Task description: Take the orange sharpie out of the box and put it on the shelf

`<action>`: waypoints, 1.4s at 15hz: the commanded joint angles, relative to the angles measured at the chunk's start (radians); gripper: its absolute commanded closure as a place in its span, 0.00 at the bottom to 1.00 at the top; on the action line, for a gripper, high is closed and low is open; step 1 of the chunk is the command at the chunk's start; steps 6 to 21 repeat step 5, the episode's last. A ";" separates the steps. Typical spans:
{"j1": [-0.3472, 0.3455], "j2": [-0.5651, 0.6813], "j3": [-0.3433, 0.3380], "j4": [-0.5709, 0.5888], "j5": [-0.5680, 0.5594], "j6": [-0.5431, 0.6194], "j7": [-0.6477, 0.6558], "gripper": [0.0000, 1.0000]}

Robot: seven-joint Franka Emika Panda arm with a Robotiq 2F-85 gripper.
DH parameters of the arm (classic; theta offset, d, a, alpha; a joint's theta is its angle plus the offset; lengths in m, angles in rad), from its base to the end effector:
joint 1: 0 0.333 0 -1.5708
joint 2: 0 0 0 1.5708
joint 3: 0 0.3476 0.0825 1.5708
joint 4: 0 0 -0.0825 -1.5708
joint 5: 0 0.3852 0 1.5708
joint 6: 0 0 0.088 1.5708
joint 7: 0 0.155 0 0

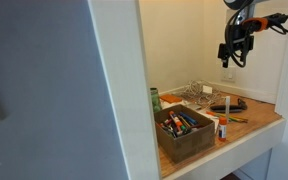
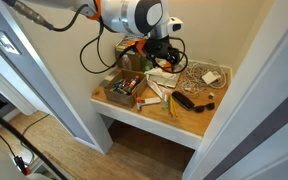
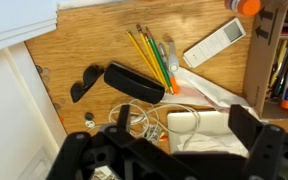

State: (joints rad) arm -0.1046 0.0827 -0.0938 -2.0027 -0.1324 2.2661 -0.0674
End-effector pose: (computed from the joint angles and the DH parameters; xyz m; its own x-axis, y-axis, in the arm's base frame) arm 0.5883 -0.1258 0.4189 0.9852 -0.0423 0.1659 -0.0650 -0.9888 0.1341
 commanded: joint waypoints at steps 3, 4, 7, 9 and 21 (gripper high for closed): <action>0.000 -0.007 -0.008 -0.011 -0.002 -0.002 0.000 0.00; 0.000 -0.007 -0.009 -0.011 -0.003 -0.002 0.000 0.00; 0.000 -0.007 -0.009 -0.011 -0.003 -0.002 0.000 0.00; 0.000 -0.007 -0.009 -0.011 -0.003 -0.002 0.000 0.00; 0.000 -0.007 -0.009 -0.011 -0.003 -0.002 0.000 0.00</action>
